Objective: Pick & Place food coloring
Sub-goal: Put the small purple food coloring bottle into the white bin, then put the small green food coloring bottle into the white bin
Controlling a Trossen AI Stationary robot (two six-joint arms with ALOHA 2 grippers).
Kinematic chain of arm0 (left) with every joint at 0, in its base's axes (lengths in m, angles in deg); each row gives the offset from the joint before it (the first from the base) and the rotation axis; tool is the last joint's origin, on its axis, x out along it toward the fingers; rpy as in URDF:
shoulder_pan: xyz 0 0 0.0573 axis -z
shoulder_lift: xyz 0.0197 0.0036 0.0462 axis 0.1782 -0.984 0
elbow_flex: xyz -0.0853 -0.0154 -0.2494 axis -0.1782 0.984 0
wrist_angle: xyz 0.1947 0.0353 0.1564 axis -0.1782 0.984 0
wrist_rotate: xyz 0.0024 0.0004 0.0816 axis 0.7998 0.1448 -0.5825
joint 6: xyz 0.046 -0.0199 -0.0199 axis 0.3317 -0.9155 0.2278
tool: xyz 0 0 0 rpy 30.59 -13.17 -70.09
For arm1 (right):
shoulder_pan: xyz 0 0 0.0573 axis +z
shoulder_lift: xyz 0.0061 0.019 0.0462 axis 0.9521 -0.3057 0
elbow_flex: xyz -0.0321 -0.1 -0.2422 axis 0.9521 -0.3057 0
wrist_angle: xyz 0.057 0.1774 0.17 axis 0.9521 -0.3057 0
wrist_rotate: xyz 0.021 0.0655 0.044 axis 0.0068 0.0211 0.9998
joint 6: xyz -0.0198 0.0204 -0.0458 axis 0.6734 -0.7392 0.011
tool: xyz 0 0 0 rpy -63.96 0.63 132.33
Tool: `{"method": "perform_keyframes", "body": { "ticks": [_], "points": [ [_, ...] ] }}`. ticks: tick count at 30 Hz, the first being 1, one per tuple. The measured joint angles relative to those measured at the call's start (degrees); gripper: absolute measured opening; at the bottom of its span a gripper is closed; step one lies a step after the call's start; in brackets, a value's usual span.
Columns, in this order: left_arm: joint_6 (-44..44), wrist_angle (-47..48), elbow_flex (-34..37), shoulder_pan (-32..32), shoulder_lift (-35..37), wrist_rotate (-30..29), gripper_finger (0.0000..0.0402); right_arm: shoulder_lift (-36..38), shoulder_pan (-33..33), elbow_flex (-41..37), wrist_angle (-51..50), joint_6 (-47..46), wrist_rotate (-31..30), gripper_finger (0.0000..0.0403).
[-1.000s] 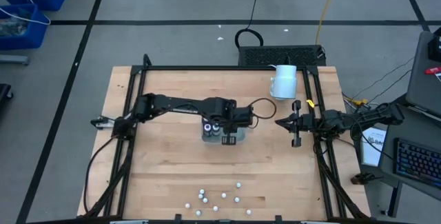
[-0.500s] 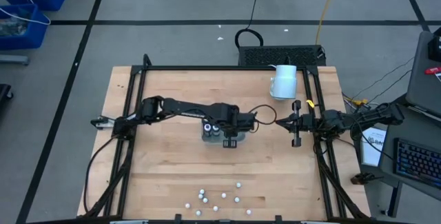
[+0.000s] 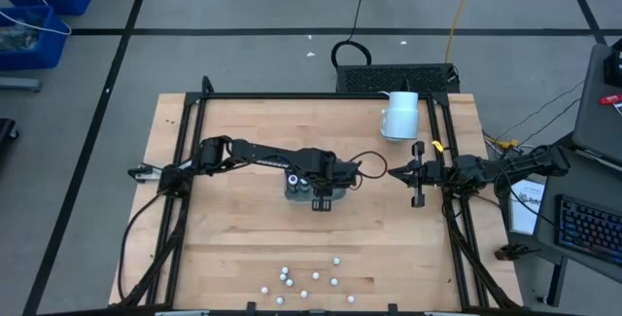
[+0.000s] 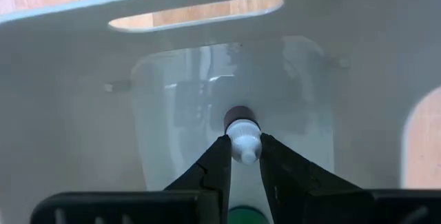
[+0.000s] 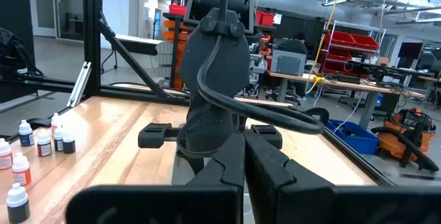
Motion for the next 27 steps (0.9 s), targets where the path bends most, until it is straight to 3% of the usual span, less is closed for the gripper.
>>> {"method": "perform_keyframes", "body": {
  "ticks": [9, 16, 22, 27],
  "points": [
    [0.4, -0.4, -1.5, 0.2, -0.1, -0.1, 0.0087, 0.0, 0.0, 0.0, 0.0, 0.0, 0.0, 0.0],
    [0.5, 3.1, -7.4, 1.4, -0.1, -0.4, 0.0147, 0.0, 0.0, 0.0, 0.0, 0.0, 0.0, 0.0],
    [0.4, 15.3, -16.3, 2.0, -0.1, -3.4, 0.0194, 0.0, 0.0, 0.0, 0.0, 0.0, 0.0, 0.0],
    [-1.8, 28.4, -24.3, 4.0, 1.5, -7.7, 0.0208, 0.0, 0.0, 0.0, -0.3, 0.0, 0.0, 0.0]
  ]
}}
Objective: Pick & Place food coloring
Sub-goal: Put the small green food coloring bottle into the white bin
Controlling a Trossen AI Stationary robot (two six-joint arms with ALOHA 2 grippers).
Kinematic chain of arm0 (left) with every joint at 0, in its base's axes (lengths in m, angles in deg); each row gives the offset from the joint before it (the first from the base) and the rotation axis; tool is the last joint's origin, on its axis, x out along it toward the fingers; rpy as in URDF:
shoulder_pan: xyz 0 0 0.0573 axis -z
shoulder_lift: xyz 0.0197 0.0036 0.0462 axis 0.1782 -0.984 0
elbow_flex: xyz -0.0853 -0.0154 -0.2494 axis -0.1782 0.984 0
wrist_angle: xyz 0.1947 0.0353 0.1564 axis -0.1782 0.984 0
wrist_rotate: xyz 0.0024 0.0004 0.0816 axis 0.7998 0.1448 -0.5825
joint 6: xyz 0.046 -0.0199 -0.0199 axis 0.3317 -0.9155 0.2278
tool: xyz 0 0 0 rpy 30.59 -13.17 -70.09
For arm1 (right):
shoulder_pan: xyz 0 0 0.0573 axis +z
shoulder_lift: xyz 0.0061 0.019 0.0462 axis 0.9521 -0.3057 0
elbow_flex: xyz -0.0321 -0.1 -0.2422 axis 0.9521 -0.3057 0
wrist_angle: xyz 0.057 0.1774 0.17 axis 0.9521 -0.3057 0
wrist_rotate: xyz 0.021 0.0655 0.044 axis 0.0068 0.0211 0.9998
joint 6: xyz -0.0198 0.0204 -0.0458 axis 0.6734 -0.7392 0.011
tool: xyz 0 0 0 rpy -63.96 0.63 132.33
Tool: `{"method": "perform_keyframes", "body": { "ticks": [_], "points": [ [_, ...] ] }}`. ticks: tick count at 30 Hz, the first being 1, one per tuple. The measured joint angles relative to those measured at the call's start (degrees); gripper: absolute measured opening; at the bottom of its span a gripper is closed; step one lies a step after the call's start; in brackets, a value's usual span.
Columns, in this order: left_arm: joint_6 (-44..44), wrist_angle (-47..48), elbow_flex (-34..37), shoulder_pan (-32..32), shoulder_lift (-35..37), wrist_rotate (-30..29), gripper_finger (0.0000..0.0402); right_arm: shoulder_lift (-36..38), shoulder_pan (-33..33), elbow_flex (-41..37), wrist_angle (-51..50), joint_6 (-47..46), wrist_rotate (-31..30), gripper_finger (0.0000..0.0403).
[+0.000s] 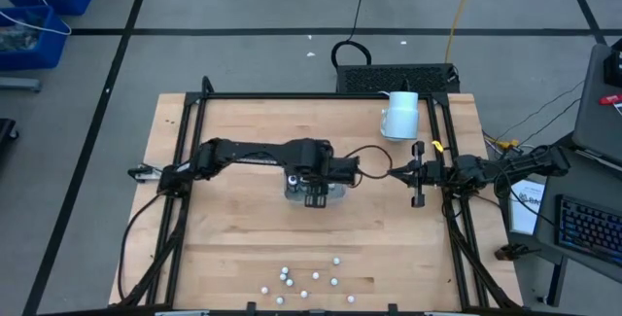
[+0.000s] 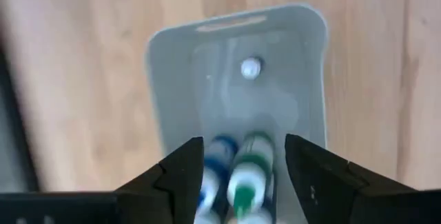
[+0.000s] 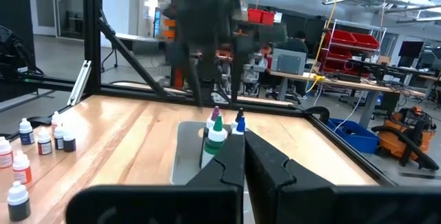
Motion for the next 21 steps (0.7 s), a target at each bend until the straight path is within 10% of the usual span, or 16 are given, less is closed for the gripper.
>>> {"method": "perform_keyframes", "body": {
  "ticks": [11, 21],
  "points": [
    [-1.3, -11.3, 13.6, 9.1, 32.4, -5.6, 0.0125, -0.1, 0.0, 0.0, -0.9, -0.7, 0.0, 0.0],
    [-5.8, -38.8, 60.3, 18.5, 68.3, -13.1, 0.0061, -0.2, 0.0, 0.0, -1.0, -1.9, 0.0, 0.0]
  ]
}}
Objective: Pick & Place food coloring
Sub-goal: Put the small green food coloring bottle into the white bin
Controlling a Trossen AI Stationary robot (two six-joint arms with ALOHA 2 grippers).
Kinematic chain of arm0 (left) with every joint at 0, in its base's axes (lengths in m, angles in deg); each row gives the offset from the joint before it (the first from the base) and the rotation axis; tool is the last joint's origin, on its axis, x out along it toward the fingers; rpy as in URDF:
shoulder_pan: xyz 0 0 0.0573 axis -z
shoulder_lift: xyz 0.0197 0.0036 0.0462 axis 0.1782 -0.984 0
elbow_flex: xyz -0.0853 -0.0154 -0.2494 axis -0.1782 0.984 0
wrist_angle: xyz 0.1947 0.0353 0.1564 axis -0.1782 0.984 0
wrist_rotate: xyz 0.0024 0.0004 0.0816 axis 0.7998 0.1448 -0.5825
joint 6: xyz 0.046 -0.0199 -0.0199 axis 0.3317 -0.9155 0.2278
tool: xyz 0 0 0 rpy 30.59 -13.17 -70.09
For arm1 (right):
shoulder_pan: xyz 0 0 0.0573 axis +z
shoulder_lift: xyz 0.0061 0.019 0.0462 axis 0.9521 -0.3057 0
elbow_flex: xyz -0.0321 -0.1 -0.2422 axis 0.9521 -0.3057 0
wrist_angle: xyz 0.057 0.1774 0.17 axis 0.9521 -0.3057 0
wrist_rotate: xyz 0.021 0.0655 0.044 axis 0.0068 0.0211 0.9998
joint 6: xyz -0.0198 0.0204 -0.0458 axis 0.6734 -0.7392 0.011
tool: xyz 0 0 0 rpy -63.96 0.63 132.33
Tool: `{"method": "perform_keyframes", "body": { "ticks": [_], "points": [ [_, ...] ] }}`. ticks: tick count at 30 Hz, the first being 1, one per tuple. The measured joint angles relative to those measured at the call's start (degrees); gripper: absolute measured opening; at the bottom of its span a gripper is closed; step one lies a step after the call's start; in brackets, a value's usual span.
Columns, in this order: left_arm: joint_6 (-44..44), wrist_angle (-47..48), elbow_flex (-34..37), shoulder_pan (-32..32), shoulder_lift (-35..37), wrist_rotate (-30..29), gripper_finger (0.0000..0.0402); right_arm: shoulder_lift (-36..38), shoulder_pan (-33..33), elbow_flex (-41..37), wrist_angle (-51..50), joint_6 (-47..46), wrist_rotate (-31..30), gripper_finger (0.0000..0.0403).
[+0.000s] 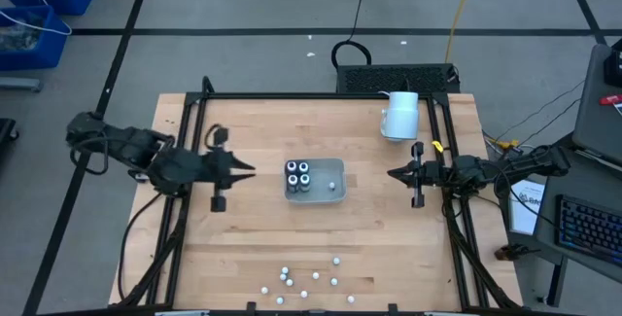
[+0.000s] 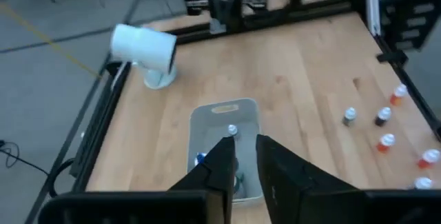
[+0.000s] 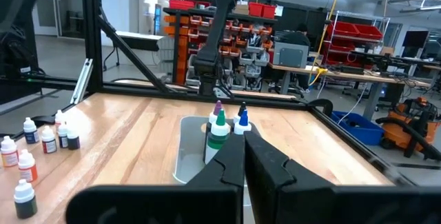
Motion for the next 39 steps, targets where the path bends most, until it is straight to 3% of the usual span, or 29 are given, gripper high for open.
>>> {"method": "perform_keyframes", "body": {
  "ticks": [4, 7, 12, 16, 22, 31, 39],
  "points": [
    [0.6, -15.1, 24.0, 2.1, 13.5, 0.4, 0.0019, 0.0, 0.0, 0.0, 0.0, 0.0, 0.0, 0.0],
    [1.8, -33.0, 40.5, 2.3, 22.5, 0.7, 0.0007, 0.0, 0.0, 0.0, 0.0, 0.0, 0.0, 0.0],
    [11.7, -57.4, 57.5, -0.1, 31.9, 1.0, 0.0005, 0.0, 0.0, 0.0, 0.0, 0.0, 0.0, 0.0],
    [15.1, -60.8, 62.6, -6.0, 37.8, 1.1, 0.0006, 0.0, 0.0, 0.0, 0.6, 0.0, 0.0, 0.0],
    [12.1, -54.8, 66.8, -12.5, 46.2, 9.8, 0.0003, 0.0, 0.0, 0.0, 0.6, -0.1, 0.0, 0.0],
    [10.9, -54.2, 74.0, -13.8, 54.5, 10.0, 0.0002, 0.0, 0.0, 0.0, 0.6, 0.0, 0.0, 0.0],
    [6.4, -49.2, 73.9, -13.8, 53.1, 10.3, 0.001, -0.1, 0.0, 0.0, 0.4, -2.3, 0.0, 0.0]
  ]
}}
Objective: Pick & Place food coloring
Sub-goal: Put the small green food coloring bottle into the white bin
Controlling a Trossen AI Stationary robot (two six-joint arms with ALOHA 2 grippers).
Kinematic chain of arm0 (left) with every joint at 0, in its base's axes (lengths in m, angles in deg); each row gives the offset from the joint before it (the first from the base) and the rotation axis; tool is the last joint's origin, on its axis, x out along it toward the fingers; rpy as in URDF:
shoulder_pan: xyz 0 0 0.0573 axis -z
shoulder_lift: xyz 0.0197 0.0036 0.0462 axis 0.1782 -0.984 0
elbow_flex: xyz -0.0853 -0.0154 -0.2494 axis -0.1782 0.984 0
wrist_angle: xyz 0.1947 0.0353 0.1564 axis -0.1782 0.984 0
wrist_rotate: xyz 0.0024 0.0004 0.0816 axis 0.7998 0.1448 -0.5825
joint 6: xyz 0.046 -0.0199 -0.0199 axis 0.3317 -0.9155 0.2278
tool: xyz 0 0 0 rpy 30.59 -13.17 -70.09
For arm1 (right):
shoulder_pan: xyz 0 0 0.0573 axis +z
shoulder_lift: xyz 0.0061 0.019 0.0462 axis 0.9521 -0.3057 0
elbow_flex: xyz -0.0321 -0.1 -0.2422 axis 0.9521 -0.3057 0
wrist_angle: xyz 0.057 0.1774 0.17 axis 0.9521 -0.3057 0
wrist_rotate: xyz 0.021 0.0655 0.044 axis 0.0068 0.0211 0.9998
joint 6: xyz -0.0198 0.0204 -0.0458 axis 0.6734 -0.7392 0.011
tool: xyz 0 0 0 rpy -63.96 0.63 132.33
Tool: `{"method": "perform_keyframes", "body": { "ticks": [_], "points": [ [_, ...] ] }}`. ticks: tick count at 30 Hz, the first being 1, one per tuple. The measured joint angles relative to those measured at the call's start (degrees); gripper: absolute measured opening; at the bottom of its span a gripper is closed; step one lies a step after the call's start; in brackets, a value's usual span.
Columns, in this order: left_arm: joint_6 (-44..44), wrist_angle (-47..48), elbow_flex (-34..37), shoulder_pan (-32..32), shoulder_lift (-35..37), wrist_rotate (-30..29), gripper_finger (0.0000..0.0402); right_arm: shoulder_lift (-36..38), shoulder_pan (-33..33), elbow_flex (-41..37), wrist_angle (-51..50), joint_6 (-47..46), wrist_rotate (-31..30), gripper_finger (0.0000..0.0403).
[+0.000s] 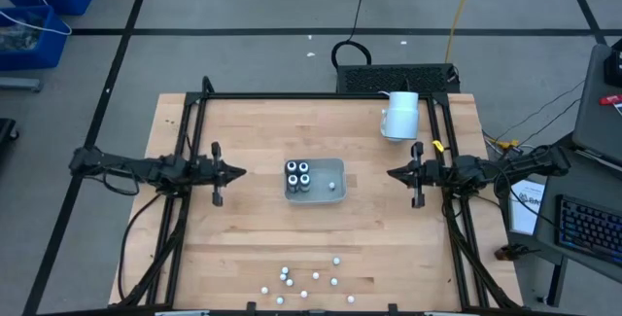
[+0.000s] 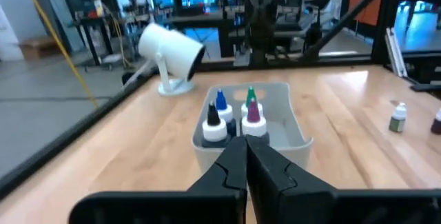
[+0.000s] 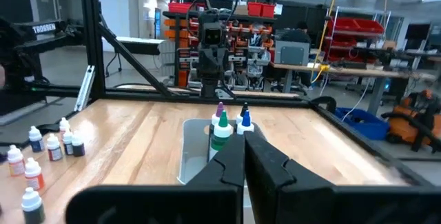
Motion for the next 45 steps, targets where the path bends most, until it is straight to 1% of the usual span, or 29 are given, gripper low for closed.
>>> {"method": "perform_keyframes", "body": {
  "ticks": [4, 6, 8, 10, 12, 15, 18, 20, 22, 26, 31, 34, 36, 38, 42, 44, 45],
  "points": [
    [-2.9, 0.0, 0.0, 0.0, -1.4, -0.9, 0.0018, -1.6, 0.1, 0.0, 1.6, -2.0, -0.2, 0.0],
    [-3.1, 0.1, 0.0, 0.0, -2.3, -0.8, 0.0017, -3.7, 0.7, 0.6, 5.0, -2.1, -0.1, 0.0],
    [-3.5, 0.3, 0.0, 0.0, -3.9, -0.1, 0.0012, -6.8, 1.9, 2.6, 4.9, -2.1, -0.1, 0.0],
    [-4.1, 0.3, 0.0, 0.0, -5.3, 0.2, 0.0005, -11.4, 3.4, 4.7, 3.2, -2.3, -0.1, 0.0],
    [-4.8, 0.3, 0.0, 0.0, -6.5, 0.2, 0.0004, -17.0, 5.3, 9.0, 4.2, -2.9, -0.2, 0.0],
    [-5.0, 0.0, 0.0, 0.0, -7.9, 0.2, 0.0014, -27.3, 8.6, 16.3, 3.5, -2.9, -1.3, 0.0],
    [-5.0, -1.0, 0.1, 0.0, -8.8, 0.2, 0.003, -39.3, 11.9, 24.9, -1.7, -4.2, -4.4, 0.0],
    [-5.2, -1.8, 0.2, 0.0, -8.8, 0.2, 0.0038, -47.4, 13.3, 32.5, -3.8, -7.9, -4.7, 0.0],
    [-5.2, -2.8, 0.2, 0.0, -8.8, 0.2, 0.0043, -55.7, 14.6, 39.9, -8.0, -11.0, -4.5, 0.0],
    [-5.2, -4.2, 0.1, 0.0, -8.8, 0.3, 0.0046, -70.7, 17.4, 54.8, -19.0, -11.3, -4.4, 0.0],
    [-5.0, -5.7, 0.1, 0.0, -8.8, 0.3, 0.0046, -84.2, 19.2, 73.6, -37.0, -13.8, -4.3, 0.0],
    [-4.1, -6.5, 0.1, 0.0, -8.8, 0.2, 0.0046, -90.7, 19.5, 83.8, -48.5, -15.7, -2.5, 0.0],
    [-4.5, -6.9, 0.1, 0.0, -8.8, 0.3, 0.0046, -94.1, 19.6, 88.8, -52.5, -17.0, 0.1, 0.0],
    [-5.7, -7.1, 0.1, 0.0, -8.8, 0.3, 0.0047, -97.2, 19.6, 92.1, -54.3, -17.4, 3.3, 0.0],
    [-6.4, -7.3, 0.1, 0.0, -8.8, 0.3, 0.0047, -100.3, 19.6, 94.0, -54.4, -17.8, 8.9, 0.0006],
    [-6.4, -7.3, 0.1, 0.0, -8.8, 0.3, 0.0047, -100.9, 19.6, 94.0, -54.3, -18.2, 11.8, 0.002],
    [-6.4, -7.3, 0.1, 0.0, -8.8, 0.3, 0.0047, -101.2, 19.6, 94.0, -54.4, -18.2, 12.2, 0.0029]
  ]
}}
